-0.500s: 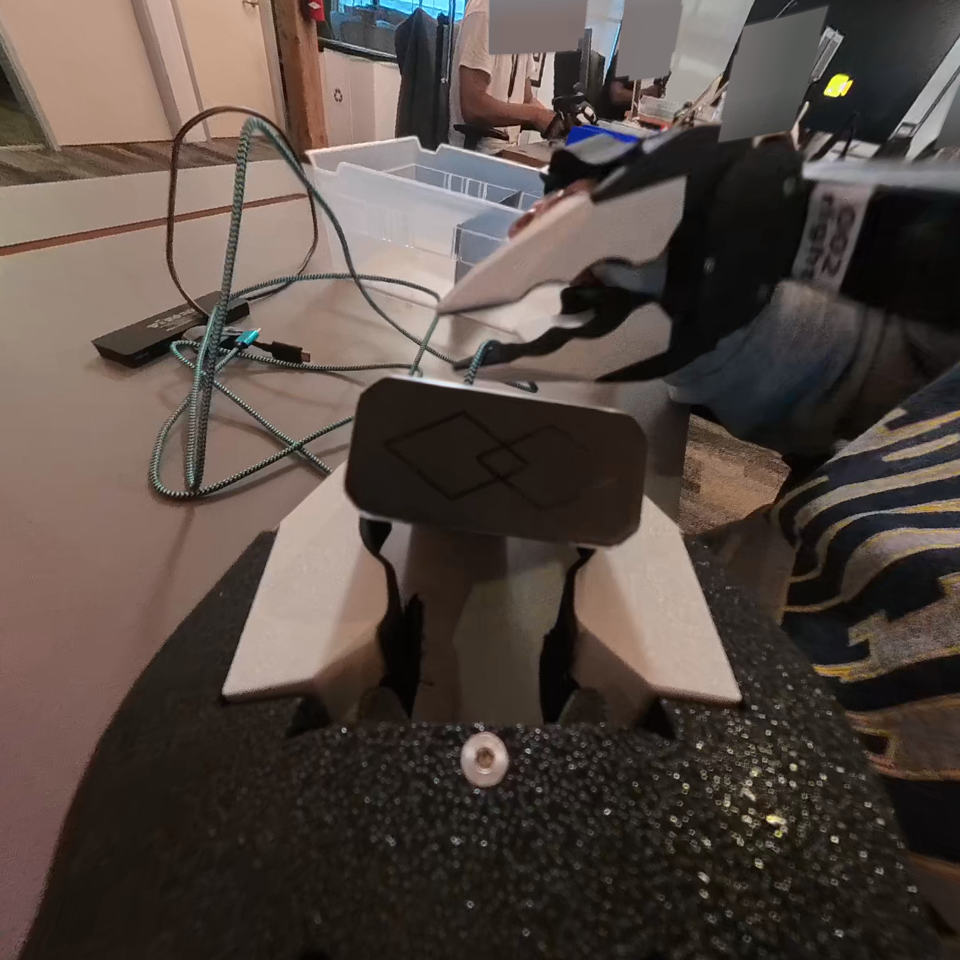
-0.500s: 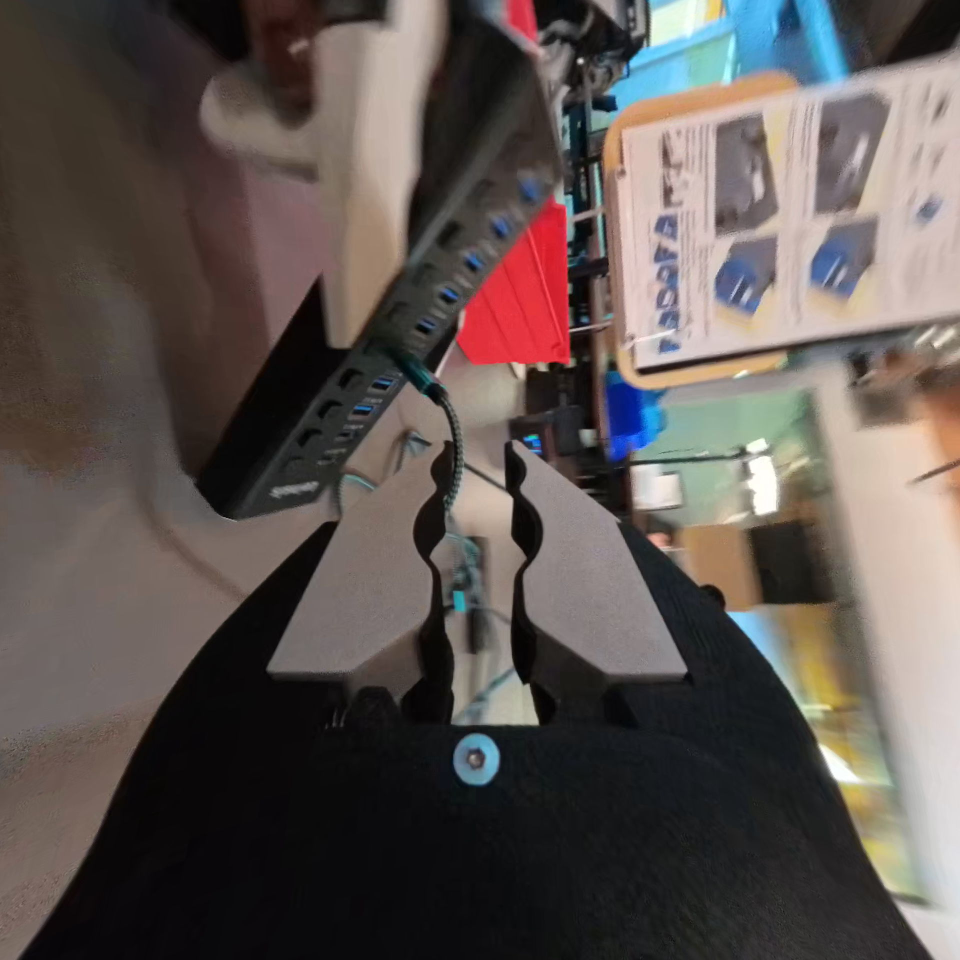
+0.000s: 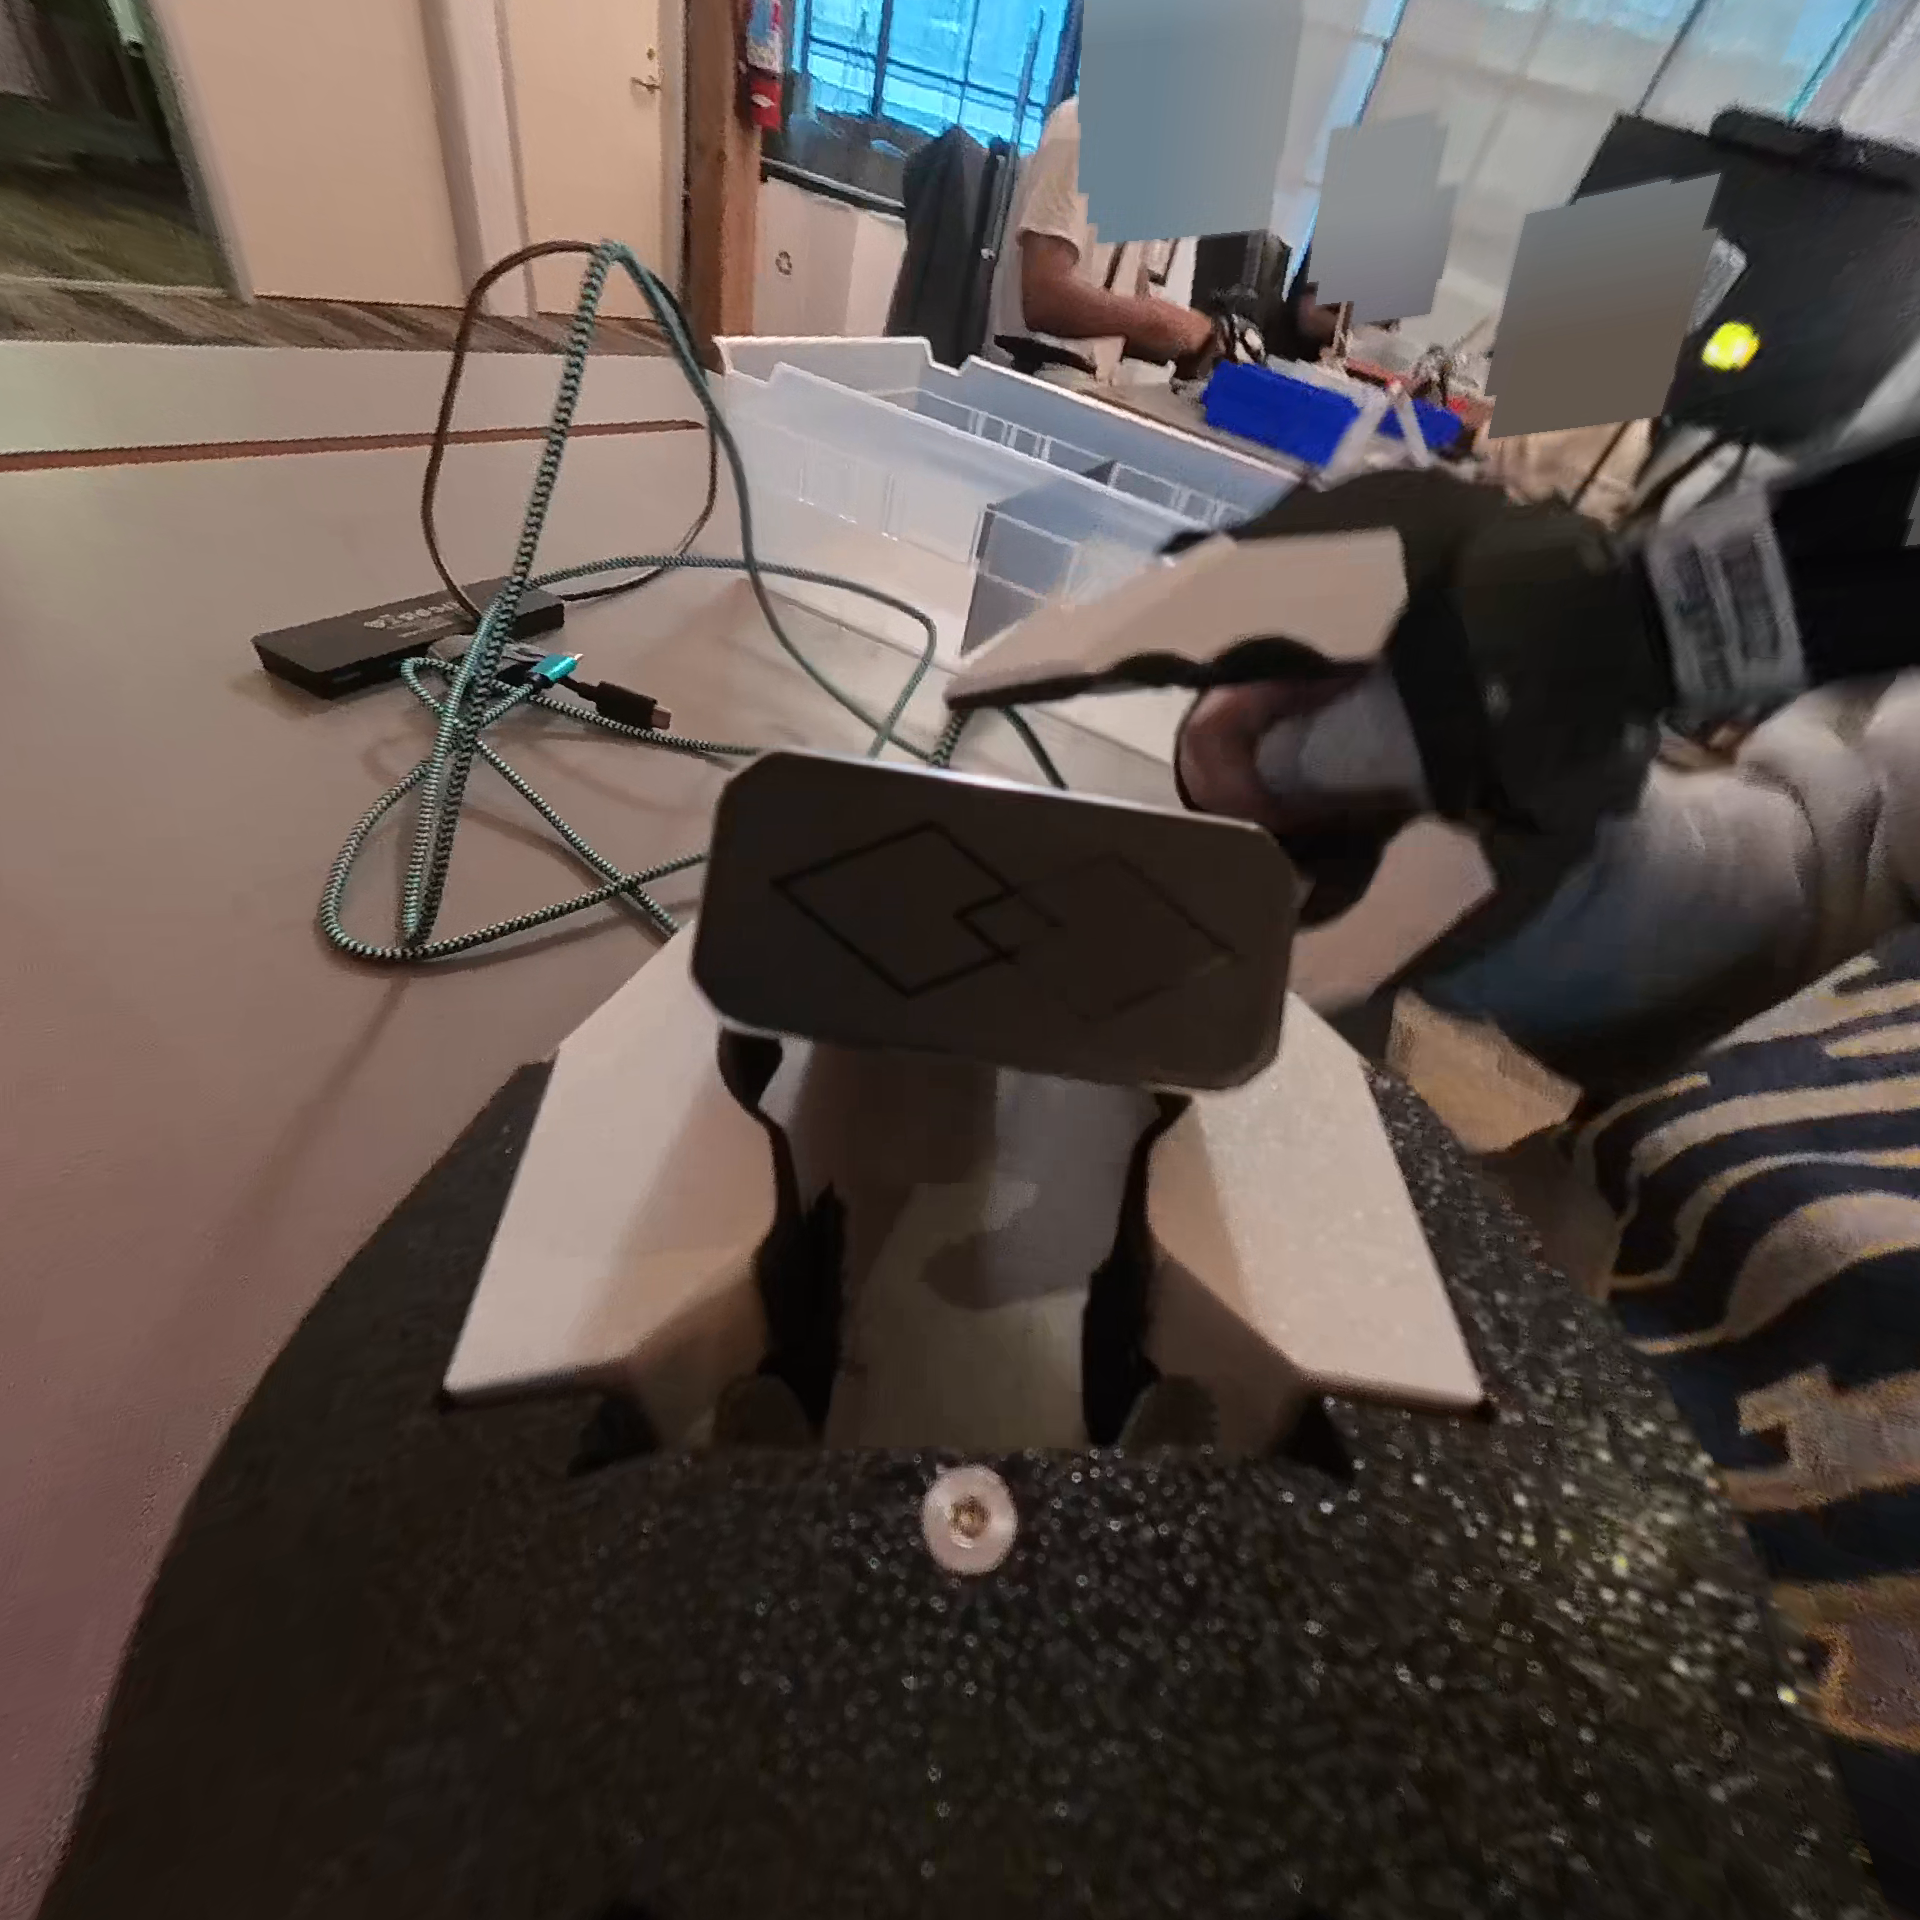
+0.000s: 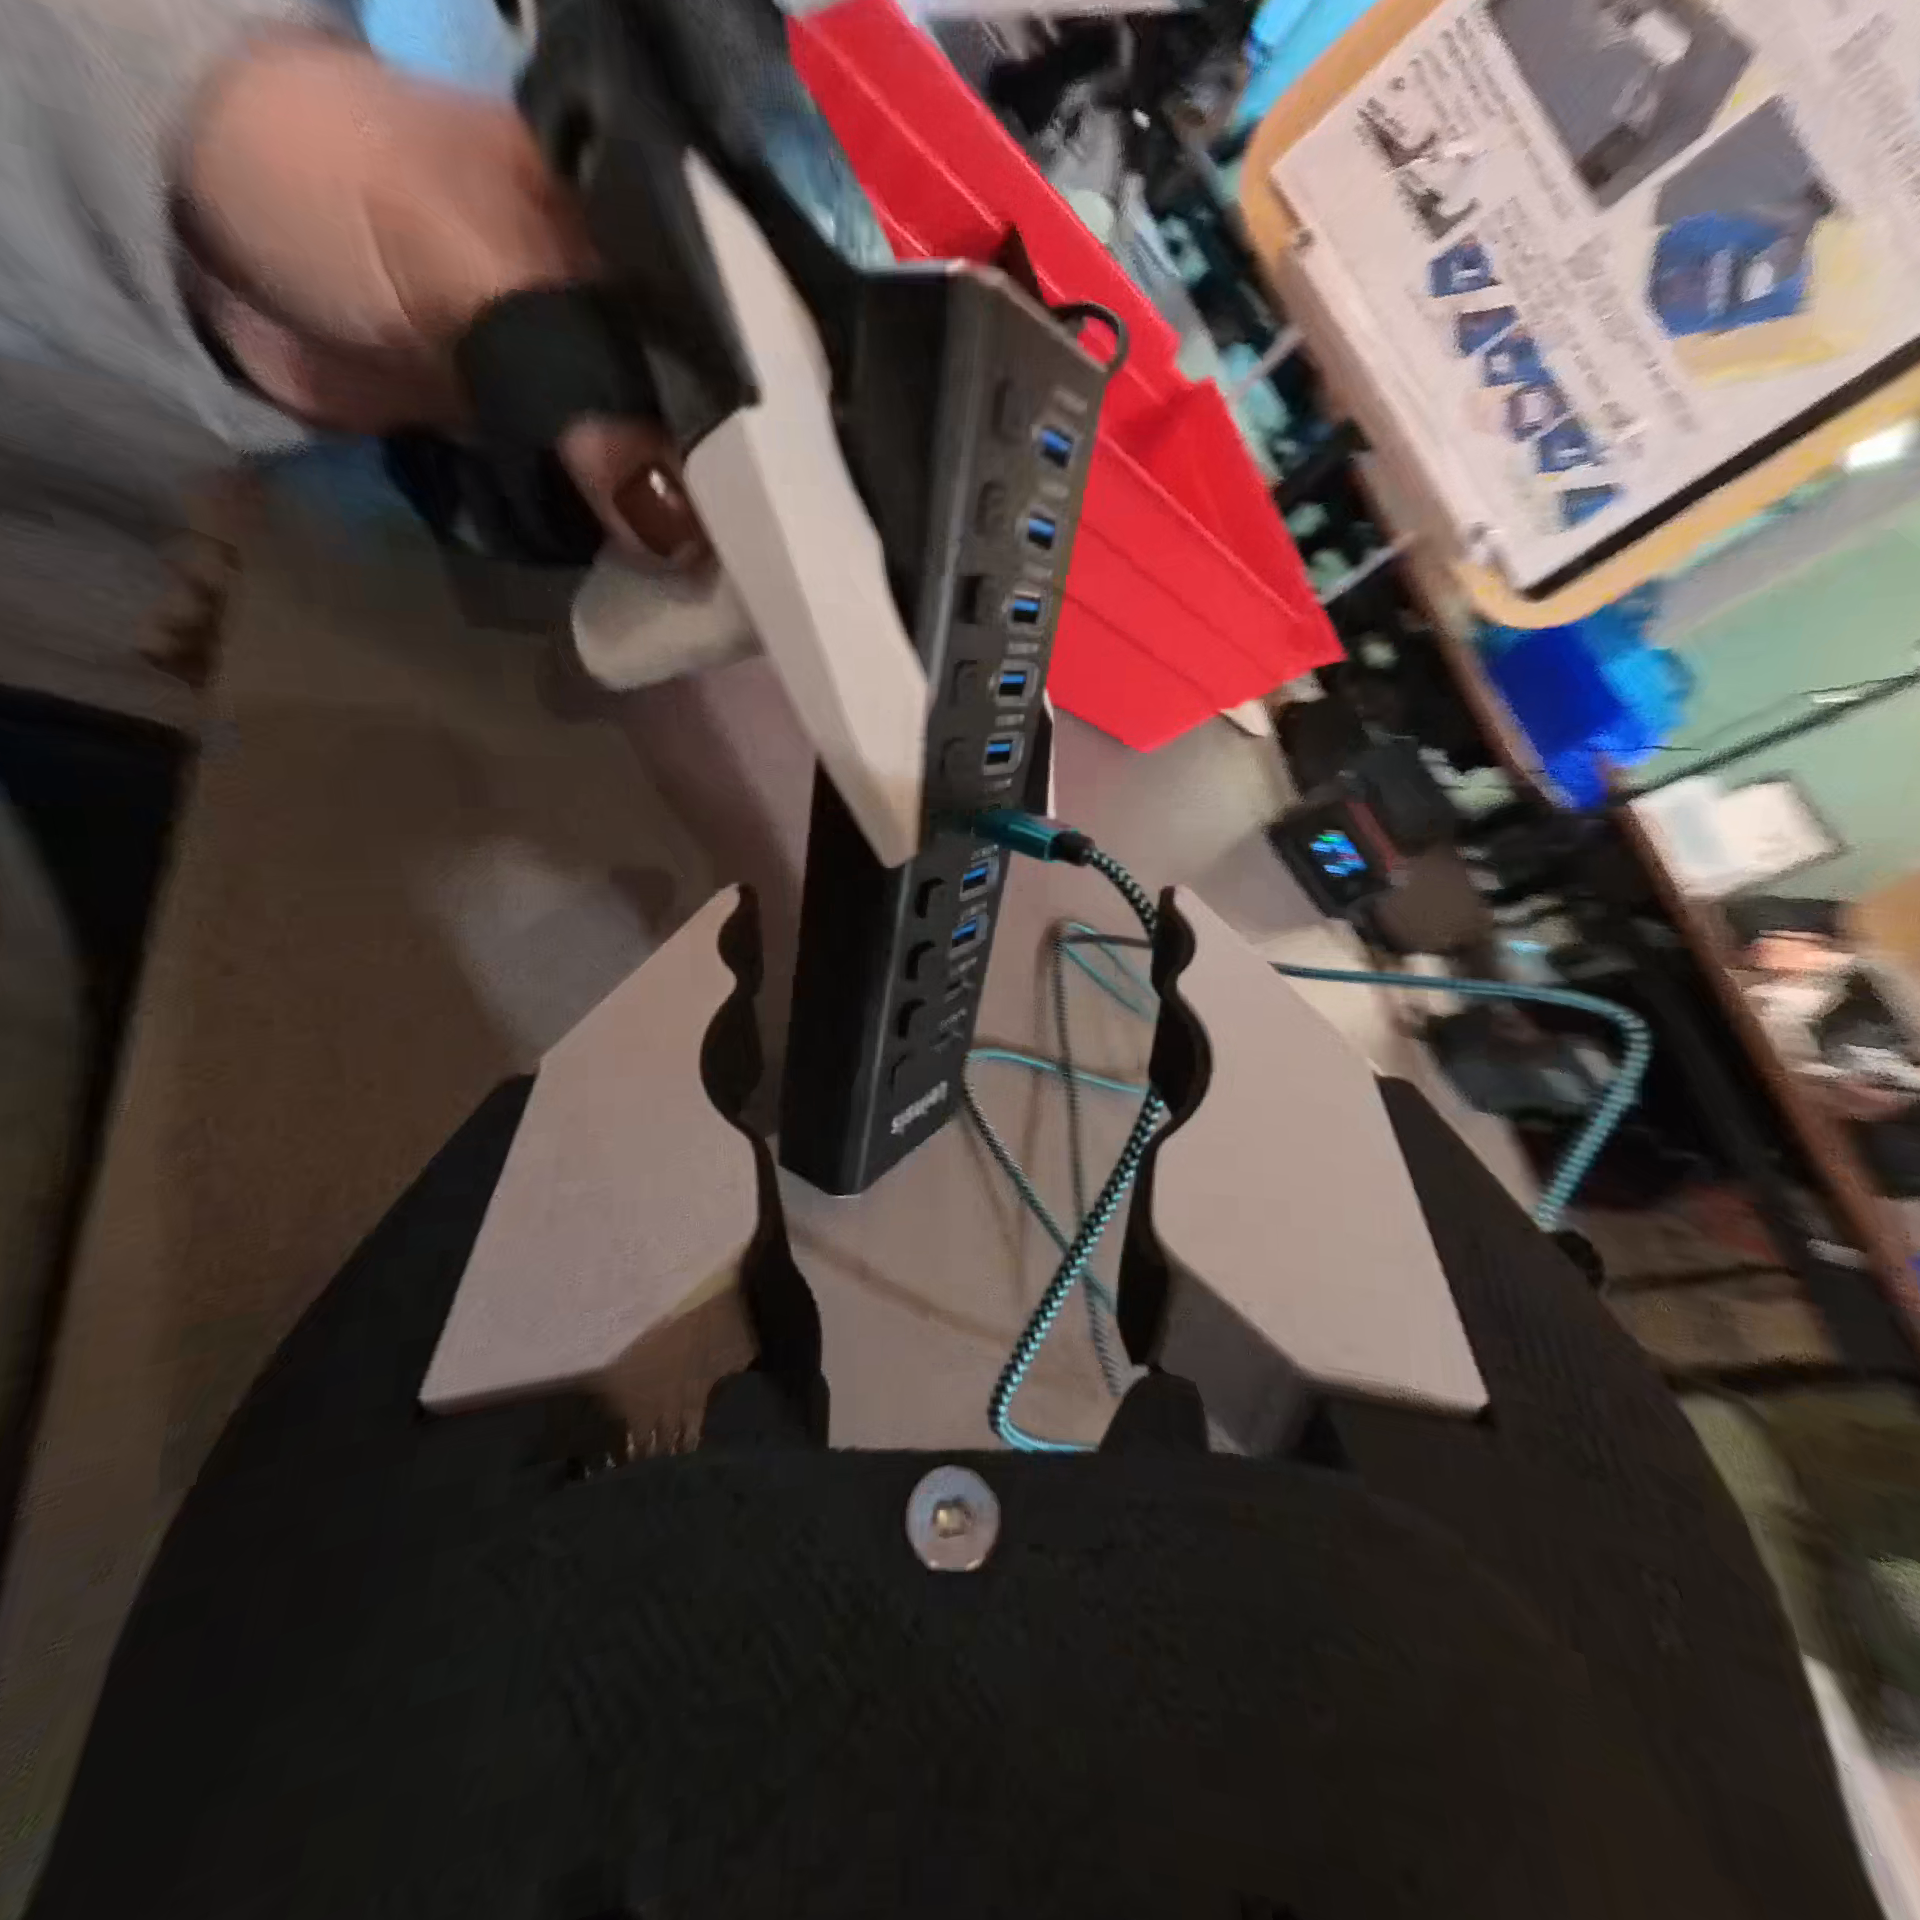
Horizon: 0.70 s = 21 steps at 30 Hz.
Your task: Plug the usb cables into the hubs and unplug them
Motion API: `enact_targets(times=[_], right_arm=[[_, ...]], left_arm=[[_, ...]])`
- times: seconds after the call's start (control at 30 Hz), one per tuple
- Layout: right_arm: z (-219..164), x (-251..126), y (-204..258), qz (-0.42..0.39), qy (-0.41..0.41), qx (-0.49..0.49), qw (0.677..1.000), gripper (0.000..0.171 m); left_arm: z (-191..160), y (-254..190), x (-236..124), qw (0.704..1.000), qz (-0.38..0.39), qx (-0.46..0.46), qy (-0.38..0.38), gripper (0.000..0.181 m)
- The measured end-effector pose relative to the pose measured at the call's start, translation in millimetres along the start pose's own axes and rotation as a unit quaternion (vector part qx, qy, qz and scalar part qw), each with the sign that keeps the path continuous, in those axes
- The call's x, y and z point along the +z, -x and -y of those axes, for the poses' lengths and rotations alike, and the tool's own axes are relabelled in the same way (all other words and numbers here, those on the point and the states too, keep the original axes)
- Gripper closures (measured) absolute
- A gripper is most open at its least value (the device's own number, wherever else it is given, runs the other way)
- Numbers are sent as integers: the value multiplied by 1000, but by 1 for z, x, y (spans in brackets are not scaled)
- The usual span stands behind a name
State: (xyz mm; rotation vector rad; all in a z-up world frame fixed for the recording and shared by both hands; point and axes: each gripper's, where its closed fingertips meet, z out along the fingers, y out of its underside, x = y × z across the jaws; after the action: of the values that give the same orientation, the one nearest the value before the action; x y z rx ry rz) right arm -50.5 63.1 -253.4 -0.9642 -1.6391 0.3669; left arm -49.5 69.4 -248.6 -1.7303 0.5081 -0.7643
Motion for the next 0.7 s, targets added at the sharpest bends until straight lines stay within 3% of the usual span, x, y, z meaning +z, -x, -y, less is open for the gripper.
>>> enact_targets(times=[0.03, 0.13, 0.3, 0.33, 0.37, 0.43, 0.57, 0.7], right_arm=[[-3, 1, 0, -35, 18, -33, 999, 98], [-5, 1, 10, -89, 44, -94, 991, 124], [-33, 23, 13, -100, 148, -56, 982, 117], [-40, 28, 10, -105, 170, -59, 978, 118], [-43, 30, 8, -112, 182, -62, 975, 130], [-42, 31, 4, -115, 176, -61, 976, 139], [-21, 5, -28, -139, 124, -61, 981, 146], [5, -41, -90, -179, 93, -66, 977, 146]], left_arm=[[2, 1, 1, 1000, 6, -11, -7, 87], [6, 6, 1, 998, 21, -59, -28, 113], [4, 10, 1, 992, 12, -122, -44, 113], [5, 8, 2, 991, 8, -124, -46, 113], [6, 6, 2, 991, 4, -123, -49, 113], [7, 4, 2, 993, 9, -110, -48, 112], [31, -20, -8, 988, -65, -96, -103, 113], [39, -12, -13, 993, -16, -34, -115, 100]])
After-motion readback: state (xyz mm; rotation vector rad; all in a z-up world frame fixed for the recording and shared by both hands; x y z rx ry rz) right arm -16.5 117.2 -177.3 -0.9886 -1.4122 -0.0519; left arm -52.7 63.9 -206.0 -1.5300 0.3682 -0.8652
